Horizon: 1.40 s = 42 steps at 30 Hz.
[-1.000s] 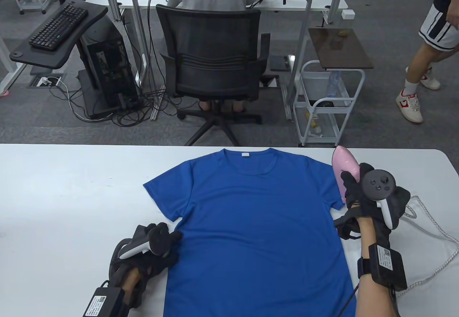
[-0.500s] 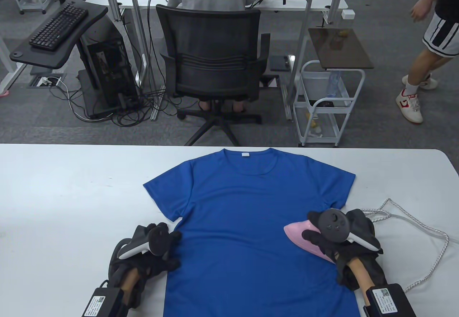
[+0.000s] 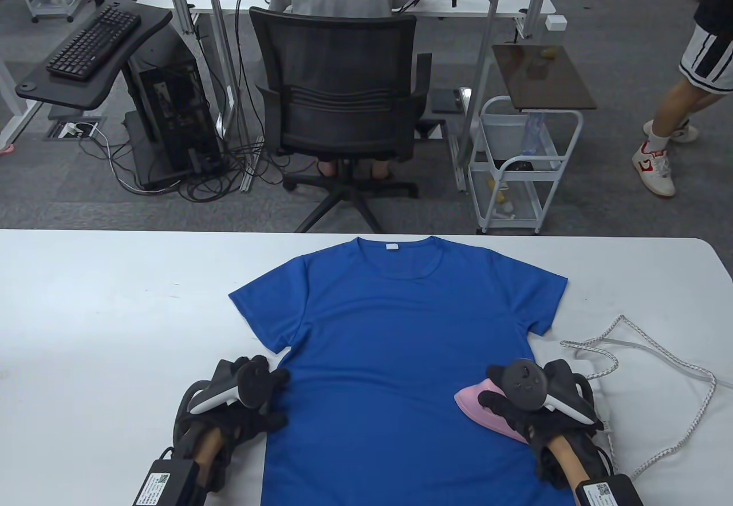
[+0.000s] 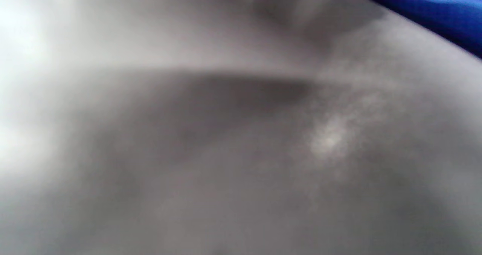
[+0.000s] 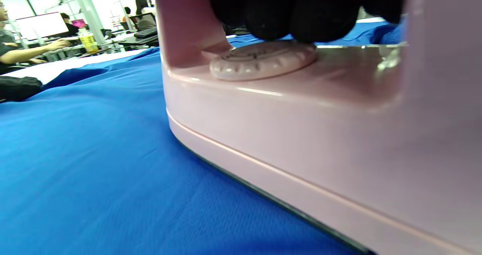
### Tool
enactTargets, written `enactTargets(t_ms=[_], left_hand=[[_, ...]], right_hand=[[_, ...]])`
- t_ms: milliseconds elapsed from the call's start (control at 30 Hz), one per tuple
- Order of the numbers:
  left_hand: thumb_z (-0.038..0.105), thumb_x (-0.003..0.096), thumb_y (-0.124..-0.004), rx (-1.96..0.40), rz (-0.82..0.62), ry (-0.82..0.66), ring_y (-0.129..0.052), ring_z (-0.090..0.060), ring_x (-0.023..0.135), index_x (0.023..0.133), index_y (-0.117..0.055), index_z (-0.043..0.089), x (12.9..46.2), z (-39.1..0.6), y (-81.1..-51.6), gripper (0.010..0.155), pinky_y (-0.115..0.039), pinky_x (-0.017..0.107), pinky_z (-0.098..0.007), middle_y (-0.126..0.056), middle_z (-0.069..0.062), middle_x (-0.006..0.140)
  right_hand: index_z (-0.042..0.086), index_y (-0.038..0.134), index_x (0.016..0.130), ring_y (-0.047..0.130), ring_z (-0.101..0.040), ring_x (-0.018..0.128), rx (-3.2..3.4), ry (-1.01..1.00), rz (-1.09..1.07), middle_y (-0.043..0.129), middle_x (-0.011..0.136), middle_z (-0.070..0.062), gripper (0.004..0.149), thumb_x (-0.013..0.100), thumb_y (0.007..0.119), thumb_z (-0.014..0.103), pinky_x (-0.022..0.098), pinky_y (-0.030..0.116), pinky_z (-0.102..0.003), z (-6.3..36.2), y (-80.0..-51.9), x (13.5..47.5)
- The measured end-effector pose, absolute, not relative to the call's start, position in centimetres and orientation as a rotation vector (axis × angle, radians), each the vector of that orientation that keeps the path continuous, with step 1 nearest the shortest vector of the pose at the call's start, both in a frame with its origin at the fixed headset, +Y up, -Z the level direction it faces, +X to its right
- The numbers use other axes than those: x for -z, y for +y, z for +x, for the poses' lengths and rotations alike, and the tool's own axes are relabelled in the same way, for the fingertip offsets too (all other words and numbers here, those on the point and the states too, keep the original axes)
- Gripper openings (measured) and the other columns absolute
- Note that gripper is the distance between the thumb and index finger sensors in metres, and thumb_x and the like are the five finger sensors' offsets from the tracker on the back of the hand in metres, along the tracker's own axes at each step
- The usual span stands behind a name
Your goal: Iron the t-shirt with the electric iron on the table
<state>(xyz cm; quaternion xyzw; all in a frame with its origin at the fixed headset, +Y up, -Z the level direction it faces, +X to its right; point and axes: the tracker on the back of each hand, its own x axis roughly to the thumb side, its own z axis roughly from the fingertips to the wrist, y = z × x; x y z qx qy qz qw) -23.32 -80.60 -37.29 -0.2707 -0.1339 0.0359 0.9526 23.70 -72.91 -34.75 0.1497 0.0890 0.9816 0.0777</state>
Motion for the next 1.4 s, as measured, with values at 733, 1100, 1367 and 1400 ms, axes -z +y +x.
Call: enactTargets(t_ms=[733, 1100, 1367, 1400], left_hand=[[0.064, 0.0428, -0.060, -0.098, -0.572, -0.267, -0.007, -0.038, 0.107, 0.109, -0.016, 0.042, 37.3, -23.5, -80.7, 0.082, -0.020, 0.073, -0.062, -0.005, -0.006, 0.116], [0.064, 0.0427, -0.060, -0.103, -0.579, -0.269, -0.006, -0.038, 0.107, 0.109, -0.015, 0.042, 37.3, -23.6, -80.7, 0.082, -0.019, 0.073, -0.061, -0.003, -0.005, 0.115], [0.063, 0.0432, -0.060, -0.109, -0.581, -0.271, -0.005, -0.038, 0.107, 0.109, -0.015, 0.042, 37.3, -23.6, -80.8, 0.082, -0.018, 0.073, -0.061, -0.003, -0.005, 0.115], [0.063, 0.0431, -0.060, -0.107, -0.580, -0.272, -0.005, -0.038, 0.107, 0.109, -0.015, 0.042, 37.3, -23.6, -80.8, 0.082, -0.018, 0.073, -0.061, -0.003, -0.005, 0.115]], right_hand=[[0.017, 0.075, 0.096, 0.091, -0.036, 0.059, -2.793, 0.403, 0.778, 0.088, 0.079, -0.013, 0.065, 0.045, 0.065, 0.056, 0.050, 0.078, -0.056, 23.7, -72.7, 27.7], [0.016, 0.076, 0.096, 0.093, -0.036, 0.057, -2.905, 0.364, 0.581, 0.089, 0.077, -0.014, 0.065, 0.044, 0.065, 0.054, 0.047, 0.080, -0.056, 21.7, -72.3, 29.2], [0.015, 0.073, 0.098, 0.092, -0.038, 0.060, -2.998, 0.330, 0.323, 0.087, 0.080, -0.016, 0.066, 0.046, 0.063, 0.053, 0.049, 0.078, -0.058, 18.3, -72.4, 32.9], [0.015, 0.072, 0.099, 0.091, -0.039, 0.060, -3.019, 0.316, 0.294, 0.087, 0.081, -0.016, 0.066, 0.046, 0.062, 0.053, 0.050, 0.077, -0.058, 17.9, -72.4, 33.2]])
